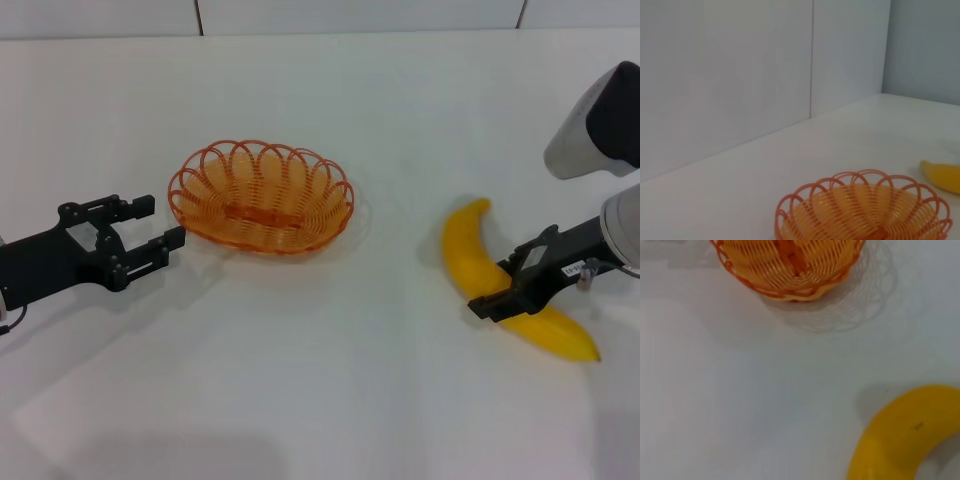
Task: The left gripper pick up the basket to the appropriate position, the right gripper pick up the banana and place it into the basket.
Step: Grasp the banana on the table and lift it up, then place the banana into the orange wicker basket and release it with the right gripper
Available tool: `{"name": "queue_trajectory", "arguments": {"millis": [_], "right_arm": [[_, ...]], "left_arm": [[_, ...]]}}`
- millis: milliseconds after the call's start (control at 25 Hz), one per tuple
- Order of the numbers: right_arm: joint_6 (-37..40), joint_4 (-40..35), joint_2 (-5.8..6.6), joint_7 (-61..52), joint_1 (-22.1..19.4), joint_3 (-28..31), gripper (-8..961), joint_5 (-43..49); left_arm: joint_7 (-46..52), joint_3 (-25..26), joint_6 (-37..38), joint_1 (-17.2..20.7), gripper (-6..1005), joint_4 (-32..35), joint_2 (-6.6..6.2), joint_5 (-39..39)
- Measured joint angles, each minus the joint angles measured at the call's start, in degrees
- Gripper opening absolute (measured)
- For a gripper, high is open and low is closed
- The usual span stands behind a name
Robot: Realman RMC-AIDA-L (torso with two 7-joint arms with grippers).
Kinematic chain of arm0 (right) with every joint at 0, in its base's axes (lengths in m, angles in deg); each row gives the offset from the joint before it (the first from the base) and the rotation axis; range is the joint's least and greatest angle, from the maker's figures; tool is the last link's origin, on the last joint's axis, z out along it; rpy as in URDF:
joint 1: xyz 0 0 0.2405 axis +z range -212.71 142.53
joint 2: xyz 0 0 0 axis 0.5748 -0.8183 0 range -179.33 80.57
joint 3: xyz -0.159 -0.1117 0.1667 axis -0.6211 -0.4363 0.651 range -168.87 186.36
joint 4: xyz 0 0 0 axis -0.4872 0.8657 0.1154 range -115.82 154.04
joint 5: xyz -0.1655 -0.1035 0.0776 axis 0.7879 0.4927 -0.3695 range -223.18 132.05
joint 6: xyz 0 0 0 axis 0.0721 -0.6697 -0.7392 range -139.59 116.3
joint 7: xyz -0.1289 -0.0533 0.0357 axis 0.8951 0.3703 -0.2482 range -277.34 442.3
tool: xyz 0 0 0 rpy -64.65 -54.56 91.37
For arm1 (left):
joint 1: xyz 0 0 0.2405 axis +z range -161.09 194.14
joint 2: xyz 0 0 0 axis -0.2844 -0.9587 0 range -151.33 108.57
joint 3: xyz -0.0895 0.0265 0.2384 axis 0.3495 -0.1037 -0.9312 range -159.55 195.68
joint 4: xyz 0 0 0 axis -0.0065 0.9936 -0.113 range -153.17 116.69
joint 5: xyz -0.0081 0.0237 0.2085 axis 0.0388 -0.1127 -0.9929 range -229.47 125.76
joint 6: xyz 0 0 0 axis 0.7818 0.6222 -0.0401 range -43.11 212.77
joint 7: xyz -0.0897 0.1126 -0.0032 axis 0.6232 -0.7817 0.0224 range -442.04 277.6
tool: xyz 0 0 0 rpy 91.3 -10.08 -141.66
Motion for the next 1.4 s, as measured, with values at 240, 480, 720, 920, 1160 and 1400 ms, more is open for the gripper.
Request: {"name": "queue_trajectory", "arguments": {"millis": [240, 480, 720, 920, 1160, 1400], "right_arm": [[0.78, -2.48, -0.01, 1.00, -0.53, 0.11, 692, -0.90], [1.91, -10.01, -0.07, 2.18, -1.73, 0.14, 479, -5.47], [-0.23, -11.41, -0.13, 11.02, -0.21, -1.55, 479, -14.99], [-7.93, -5.73, -0.16, 16.78, 6.10, -7.46, 479, -22.64], [-24.46, 2.03, -0.27, 16.64, 13.05, -16.89, 479, -23.51], [-31.45, 8.87, -0.37, 15.09, 17.74, -21.15, 480, -23.57]], "left_arm": [[0.00, 0.31, 0.12, 0.45, 591, 0.00, 0.00, 0.00], [0.01, 0.33, 0.09, 0.72, 590, 0.00, -0.09, 0.00], [-0.13, 0.09, 0.13, 0.68, 591, 0.00, 0.03, 0.20], [-0.91, 0.09, 0.09, 0.32, 591, -1.18, -0.05, 1.29], [-2.61, 0.00, -0.12, 0.03, 591, -1.52, 0.00, 1.38], [-2.82, 0.00, 0.15, -1.50, 590, -2.75, 0.03, 1.43]]}}
